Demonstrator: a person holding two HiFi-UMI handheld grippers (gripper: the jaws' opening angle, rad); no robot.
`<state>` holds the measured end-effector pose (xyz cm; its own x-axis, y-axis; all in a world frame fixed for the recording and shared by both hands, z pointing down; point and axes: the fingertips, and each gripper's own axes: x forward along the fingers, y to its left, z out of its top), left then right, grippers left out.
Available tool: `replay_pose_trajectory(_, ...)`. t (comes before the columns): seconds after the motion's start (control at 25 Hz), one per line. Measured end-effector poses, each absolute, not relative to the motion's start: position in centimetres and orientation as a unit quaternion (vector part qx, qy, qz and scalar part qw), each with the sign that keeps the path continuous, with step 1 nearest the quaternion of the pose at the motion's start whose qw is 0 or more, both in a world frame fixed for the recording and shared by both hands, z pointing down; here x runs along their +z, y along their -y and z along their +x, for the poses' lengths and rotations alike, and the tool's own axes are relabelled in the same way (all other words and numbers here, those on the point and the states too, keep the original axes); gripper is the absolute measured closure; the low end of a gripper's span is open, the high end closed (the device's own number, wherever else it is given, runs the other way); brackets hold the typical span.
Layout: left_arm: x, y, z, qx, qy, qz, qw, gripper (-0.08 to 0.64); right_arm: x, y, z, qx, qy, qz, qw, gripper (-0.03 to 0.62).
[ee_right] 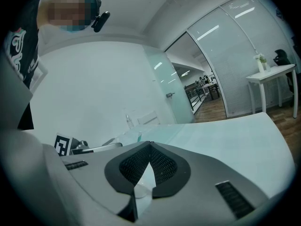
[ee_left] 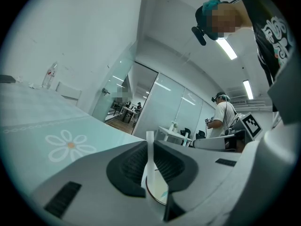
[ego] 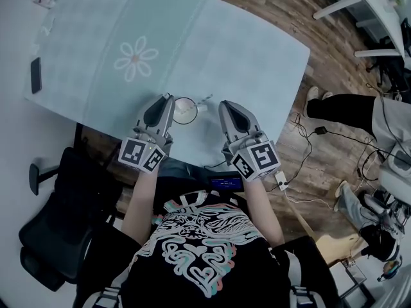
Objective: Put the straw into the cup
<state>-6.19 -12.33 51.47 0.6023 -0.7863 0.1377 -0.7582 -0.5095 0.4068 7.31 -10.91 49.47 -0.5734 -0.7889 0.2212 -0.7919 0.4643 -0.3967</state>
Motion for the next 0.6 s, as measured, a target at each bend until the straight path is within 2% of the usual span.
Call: replay_pose_trajectory(0.6,52.6,11.6,-5.6,-0.007,0.441,0.874,0.204,0.508,49.9,10.8,7.2,0.237,0.857,0.458,0.005,0.577)
